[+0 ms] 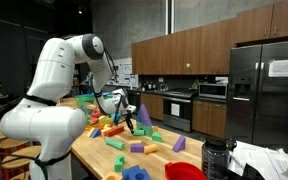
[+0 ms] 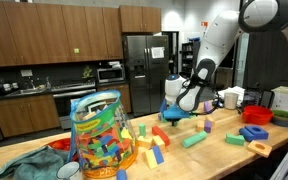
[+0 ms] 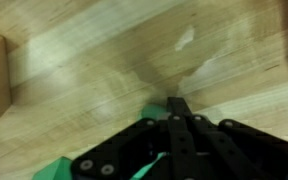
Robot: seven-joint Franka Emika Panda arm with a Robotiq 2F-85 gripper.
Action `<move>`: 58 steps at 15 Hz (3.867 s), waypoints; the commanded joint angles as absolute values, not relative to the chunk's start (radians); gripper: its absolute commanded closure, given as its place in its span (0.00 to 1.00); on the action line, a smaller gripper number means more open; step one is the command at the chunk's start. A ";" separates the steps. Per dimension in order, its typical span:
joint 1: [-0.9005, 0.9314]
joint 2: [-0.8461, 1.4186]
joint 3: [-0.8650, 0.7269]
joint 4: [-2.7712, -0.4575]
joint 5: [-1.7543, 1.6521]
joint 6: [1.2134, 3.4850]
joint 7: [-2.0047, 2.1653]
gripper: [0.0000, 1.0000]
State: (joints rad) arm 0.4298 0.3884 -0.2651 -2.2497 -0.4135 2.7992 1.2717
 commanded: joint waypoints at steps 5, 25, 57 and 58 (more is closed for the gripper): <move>0.420 0.369 -0.289 -2.266 -0.465 2.772 1.330 1.00; 0.351 0.381 -0.252 -2.266 -0.444 2.726 1.342 0.74; 0.351 0.381 -0.251 -2.265 -0.444 2.727 1.342 0.74; 0.351 0.381 -0.251 -2.265 -0.444 2.727 1.342 0.74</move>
State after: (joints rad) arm 0.3720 0.3832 -0.2712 -2.2674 -0.4299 2.7312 1.3334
